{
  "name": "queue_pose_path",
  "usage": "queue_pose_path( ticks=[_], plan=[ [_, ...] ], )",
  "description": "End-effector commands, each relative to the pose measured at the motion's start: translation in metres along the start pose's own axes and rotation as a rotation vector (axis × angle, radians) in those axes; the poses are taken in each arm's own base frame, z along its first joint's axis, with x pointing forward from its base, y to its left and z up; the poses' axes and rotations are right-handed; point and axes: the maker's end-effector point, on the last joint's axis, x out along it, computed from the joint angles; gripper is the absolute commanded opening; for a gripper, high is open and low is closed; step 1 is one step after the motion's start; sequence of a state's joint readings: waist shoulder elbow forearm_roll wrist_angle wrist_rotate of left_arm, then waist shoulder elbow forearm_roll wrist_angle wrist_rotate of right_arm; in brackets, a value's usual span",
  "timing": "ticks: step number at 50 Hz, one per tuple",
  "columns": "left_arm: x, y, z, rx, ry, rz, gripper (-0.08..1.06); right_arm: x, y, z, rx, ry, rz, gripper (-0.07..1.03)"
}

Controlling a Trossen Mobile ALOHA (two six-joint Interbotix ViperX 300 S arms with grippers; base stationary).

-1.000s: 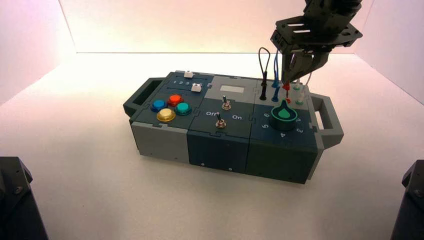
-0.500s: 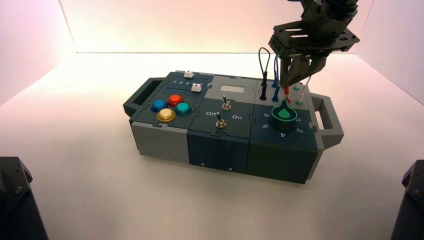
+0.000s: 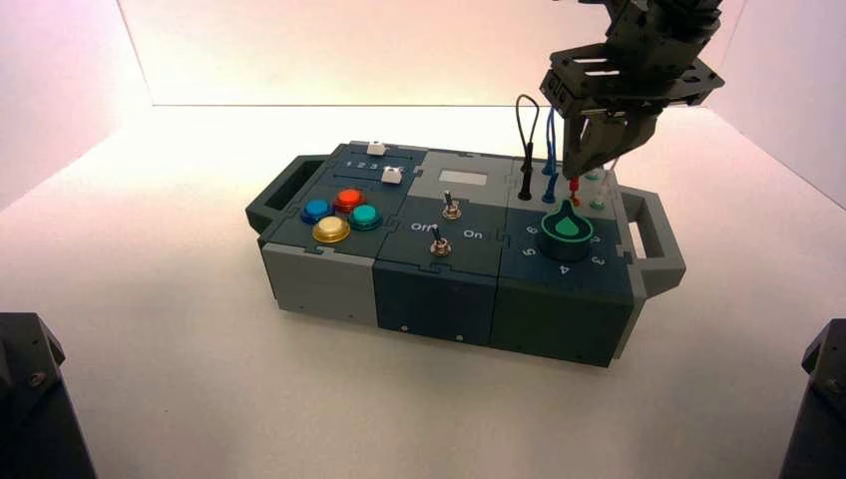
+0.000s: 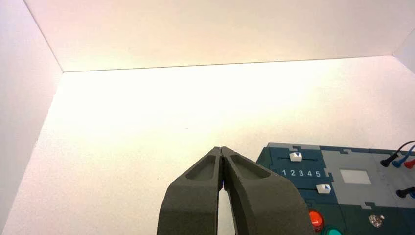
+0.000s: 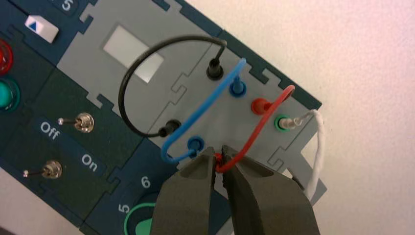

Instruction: Insert the red wire.

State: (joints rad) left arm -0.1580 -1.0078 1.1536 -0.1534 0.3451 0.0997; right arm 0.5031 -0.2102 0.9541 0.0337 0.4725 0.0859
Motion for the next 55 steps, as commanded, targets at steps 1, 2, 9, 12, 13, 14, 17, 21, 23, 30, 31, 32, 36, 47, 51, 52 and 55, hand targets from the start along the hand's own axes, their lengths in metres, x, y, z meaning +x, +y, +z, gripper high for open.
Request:
queue_pose_path(
  ticks=[1,2,9,12,13,14,17,21,23,30,31,32,36,47,51,52,55],
  plan=[
    [-0.001,-0.001,0.013,0.002,-0.030,-0.001,-0.03,-0.005,-0.001,-0.001,0.014,0.000,0.001,-0.02],
    [-0.001,-0.001,0.013,0.002,-0.029,-0.002,-0.03,-0.006,-0.001,-0.001,0.014,0.002,0.001,-0.02],
    [-0.001,-0.001,0.013,0.002,-0.030,-0.001,-0.03,-0.007,-0.001,-0.005,0.015,0.011,0.002,-0.02],
    [-0.001,-0.001,0.013,0.002,-0.030,-0.001,-0.03,-0.007,-0.001,-0.007,0.019,0.016,0.003,-0.02],
    [-0.001,-0.001,0.013,0.002,-0.030,-0.001,-0.03,-0.006,-0.001,-0.008,0.021,0.020,0.003,-0.02],
    [-0.001,-0.001,0.011,0.001,-0.026,-0.001,-0.03,-0.006,-0.002,-0.008,0.022,0.022,0.003,-0.02],
    [-0.001,-0.001,0.013,0.002,-0.029,-0.001,-0.03,-0.005,-0.001,-0.009,0.021,0.025,0.003,-0.02],
    [-0.001,-0.001,0.011,0.001,-0.026,-0.001,-0.03,-0.004,-0.001,-0.009,0.021,0.026,0.003,-0.02],
    [-0.001,-0.001,0.011,0.001,-0.026,-0.001,-0.03,-0.003,-0.001,-0.009,0.022,0.031,0.003,-0.02],
    [-0.001,-0.001,0.010,0.000,-0.024,-0.001,-0.03,0.004,0.000,-0.012,0.021,0.059,0.002,-0.02],
    [-0.001,-0.001,0.010,0.001,-0.024,-0.001,-0.03,0.004,0.000,-0.012,0.021,0.062,0.002,-0.02],
    [-0.001,-0.001,0.010,0.001,-0.024,-0.001,-0.03,0.005,0.001,-0.012,0.020,0.063,0.003,-0.02],
    [-0.001,-0.001,0.010,0.001,-0.024,-0.001,-0.03,0.008,0.001,-0.013,0.017,0.074,0.003,-0.02],
    [-0.001,-0.001,0.011,0.001,-0.026,-0.001,-0.03,0.014,0.007,-0.012,0.011,0.096,0.011,-0.02],
    [0.000,0.000,0.010,0.004,-0.023,0.000,-0.03,0.016,0.008,-0.011,0.008,0.099,0.011,-0.02],
    [-0.001,0.000,0.011,0.003,-0.026,0.000,-0.03,0.016,0.008,-0.010,0.006,0.097,0.011,-0.02],
    [-0.001,0.000,0.011,0.001,-0.025,0.003,-0.03,0.017,0.008,-0.011,0.003,0.103,0.011,-0.02]
  ],
)
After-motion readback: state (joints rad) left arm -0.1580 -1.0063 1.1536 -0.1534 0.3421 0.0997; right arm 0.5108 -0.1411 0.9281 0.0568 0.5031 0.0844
